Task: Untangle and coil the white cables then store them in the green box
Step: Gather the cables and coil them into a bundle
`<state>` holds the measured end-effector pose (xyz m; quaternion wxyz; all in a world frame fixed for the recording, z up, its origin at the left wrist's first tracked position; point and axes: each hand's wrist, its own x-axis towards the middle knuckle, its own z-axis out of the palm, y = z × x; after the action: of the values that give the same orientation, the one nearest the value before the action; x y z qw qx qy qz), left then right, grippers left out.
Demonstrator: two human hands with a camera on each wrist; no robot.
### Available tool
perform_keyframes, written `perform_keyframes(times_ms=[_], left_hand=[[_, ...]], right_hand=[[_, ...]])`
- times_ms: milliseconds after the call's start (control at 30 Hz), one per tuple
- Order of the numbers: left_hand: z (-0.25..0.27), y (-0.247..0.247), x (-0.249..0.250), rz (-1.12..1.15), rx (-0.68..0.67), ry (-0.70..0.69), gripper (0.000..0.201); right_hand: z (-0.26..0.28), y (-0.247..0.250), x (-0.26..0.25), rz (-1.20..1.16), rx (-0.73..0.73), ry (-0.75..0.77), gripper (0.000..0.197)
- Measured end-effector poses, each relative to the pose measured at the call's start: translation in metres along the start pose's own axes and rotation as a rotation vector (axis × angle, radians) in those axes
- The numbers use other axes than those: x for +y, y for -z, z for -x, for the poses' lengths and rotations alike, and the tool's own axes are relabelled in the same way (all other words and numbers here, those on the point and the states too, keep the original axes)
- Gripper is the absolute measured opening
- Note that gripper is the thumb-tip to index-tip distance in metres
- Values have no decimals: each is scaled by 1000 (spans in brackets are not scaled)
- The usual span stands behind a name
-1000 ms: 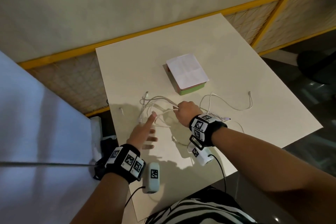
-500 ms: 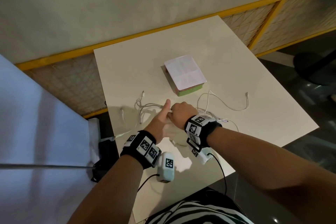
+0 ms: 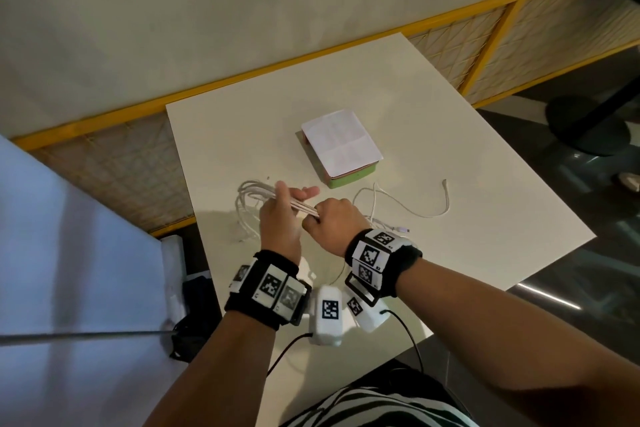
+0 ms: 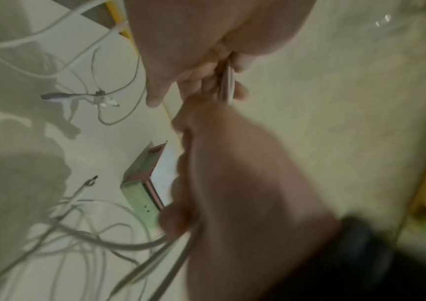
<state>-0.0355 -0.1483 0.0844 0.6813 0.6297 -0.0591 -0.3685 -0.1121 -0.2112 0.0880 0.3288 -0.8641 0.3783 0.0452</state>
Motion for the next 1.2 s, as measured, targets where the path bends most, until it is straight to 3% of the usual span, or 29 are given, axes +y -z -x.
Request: perform_keyframes(times_ms=[133,233,433,533,667,833,1000,1200], left_hand=[[-3,-2,22,355,31,145,44],[-9,4,42,470,99,156,47],[-21,20,62,480,138,79,49],[-27,33,80,529,150,7,48],[-34,49,89,559,161,-32,50],[-36,52,76,593,194,-4,45],[-41,61,74,615,239,5,40],[-42,69,78,645,298,-3,37]], right_hand=[[-6,2,9,-107,-53,-39,36],[-5,10,17,-123,-67,16,41],[-2,15,31,-32,-114,88,46],[-2,13,52,43,-175,59,37],[5,5,83,-66,-178,120,24],[11,-1,92,-10,-256,29,53],[11,2,105,57,-288,-96,55],[9,11,122,-118,-280,-97,54]])
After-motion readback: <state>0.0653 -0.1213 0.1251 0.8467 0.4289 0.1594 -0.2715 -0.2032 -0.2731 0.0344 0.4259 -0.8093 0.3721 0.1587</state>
